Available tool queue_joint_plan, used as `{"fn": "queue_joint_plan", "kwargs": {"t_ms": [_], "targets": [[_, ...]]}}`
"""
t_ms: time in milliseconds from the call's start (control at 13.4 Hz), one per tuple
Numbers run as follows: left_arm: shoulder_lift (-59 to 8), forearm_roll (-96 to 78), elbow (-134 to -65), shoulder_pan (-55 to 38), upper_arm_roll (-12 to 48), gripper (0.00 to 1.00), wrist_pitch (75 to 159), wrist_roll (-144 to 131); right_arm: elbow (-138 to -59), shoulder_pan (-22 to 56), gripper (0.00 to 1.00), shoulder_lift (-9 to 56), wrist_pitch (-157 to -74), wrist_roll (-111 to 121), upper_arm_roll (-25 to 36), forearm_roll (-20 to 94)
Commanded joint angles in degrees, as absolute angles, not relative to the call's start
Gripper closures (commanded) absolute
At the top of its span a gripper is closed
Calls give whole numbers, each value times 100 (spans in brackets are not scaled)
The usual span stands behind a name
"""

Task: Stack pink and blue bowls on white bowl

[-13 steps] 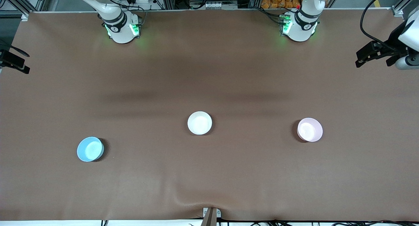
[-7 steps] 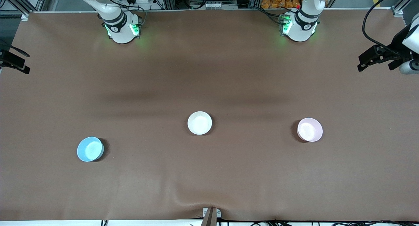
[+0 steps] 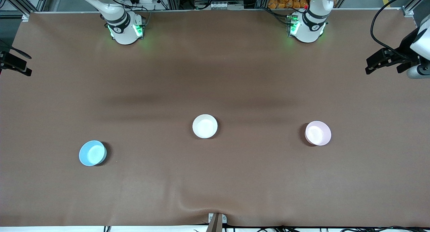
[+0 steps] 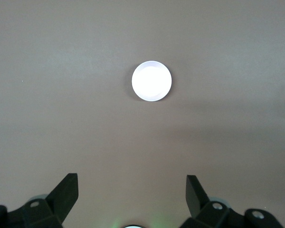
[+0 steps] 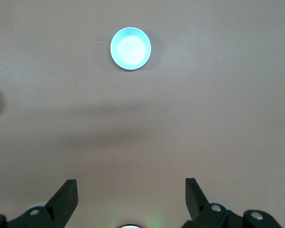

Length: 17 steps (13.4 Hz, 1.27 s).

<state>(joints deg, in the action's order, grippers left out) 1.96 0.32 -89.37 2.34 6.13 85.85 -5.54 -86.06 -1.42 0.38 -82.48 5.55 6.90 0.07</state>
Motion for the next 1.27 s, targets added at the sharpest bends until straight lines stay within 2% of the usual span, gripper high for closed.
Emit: {"fn": "queue_joint_plan", "kwargs": {"t_ms": [0, 1198], "targets": [[158, -26, -8842, 246, 624, 0, 8481, -483, -8561, -202, 0, 62, -8200, 571, 633, 26], [80, -53, -9281, 255, 650, 0, 8885, -483, -8543, -167, 0, 167, -8226, 563, 624, 44]]}}
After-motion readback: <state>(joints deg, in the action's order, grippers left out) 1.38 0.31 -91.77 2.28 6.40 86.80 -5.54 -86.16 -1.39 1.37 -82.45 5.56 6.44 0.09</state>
